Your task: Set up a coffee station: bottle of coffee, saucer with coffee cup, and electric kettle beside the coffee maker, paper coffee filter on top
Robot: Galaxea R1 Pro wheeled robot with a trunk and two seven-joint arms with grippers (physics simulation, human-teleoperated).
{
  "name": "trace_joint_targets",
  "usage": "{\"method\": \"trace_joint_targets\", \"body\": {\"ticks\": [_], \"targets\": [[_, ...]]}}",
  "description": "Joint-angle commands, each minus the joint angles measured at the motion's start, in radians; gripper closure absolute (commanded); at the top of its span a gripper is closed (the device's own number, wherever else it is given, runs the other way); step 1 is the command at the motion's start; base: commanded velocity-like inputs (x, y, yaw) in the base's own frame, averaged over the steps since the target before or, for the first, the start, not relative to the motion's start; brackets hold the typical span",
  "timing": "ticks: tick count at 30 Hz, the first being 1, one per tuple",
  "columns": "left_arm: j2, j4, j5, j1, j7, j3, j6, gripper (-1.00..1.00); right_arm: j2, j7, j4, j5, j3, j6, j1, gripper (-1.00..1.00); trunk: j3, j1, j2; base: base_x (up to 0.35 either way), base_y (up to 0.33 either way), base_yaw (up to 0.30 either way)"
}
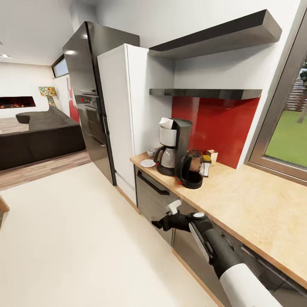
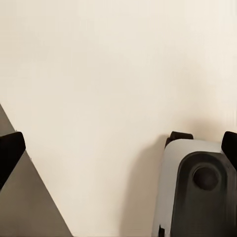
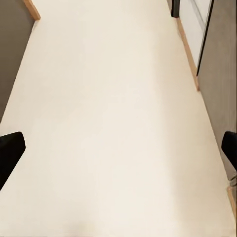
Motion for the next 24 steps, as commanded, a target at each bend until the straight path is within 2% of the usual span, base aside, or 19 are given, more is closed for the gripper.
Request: {"method": "trace_joint_targets", "body": {"ticks": [1,5,11,15,16,19,24], "targets": [[-0.001,-0.001,0.002,-0.001,-0.006,0.006,-0.001,-1.00,0.001,0.003,0.030,0.000,0.005,0.004,-0.001,-1.00,-0.001,0.000,-0.001,-0.005,0.010,0.000],[-0.003,-0.001,0.001,-0.006,-0.006,0.005,-0.001,-1.00,0.003,0.002,0.225,0.000,0.036,-0.032,-0.001,-1.00,-0.001,0.000,-0.001,-0.002,0.004,0.000],[-0.006,-0.001,-0.005,-0.007,-0.007,0.005,-0.001,-1.00,0.008,-0.001,0.627,0.002,0.062,-0.292,-0.001,-1.00,-0.001,0.000,-0.001,0.000,0.000,0.000],[-0.008,-0.001,-0.025,-0.007,-0.006,0.006,0.000,-1.00,0.009,-0.021,0.858,0.005,0.063,-0.398,-0.001,-1.00,-0.001,0.000,-0.001,0.000,0.000,0.000],[-0.008,-0.001,-0.027,-0.008,-0.006,0.006,0.000,-1.00,0.009,-0.030,0.884,0.006,0.063,-0.412,-0.001,-1.00,-0.001,0.000,-0.001,0.000,0.000,0.000],[-0.008,-0.001,-0.031,-0.009,-0.005,0.007,0.002,-1.00,0.007,-0.111,0.951,0.007,0.062,-0.466,0.013,-1.00,-0.001,0.000,-0.001,0.000,0.000,0.000],[-0.011,0.003,-0.034,-0.008,-0.004,0.011,0.005,-1.00,0.007,-0.321,0.976,0.005,0.062,-0.492,0.114,-1.00,-0.001,0.000,-0.001,0.000,0.000,0.000]]}}
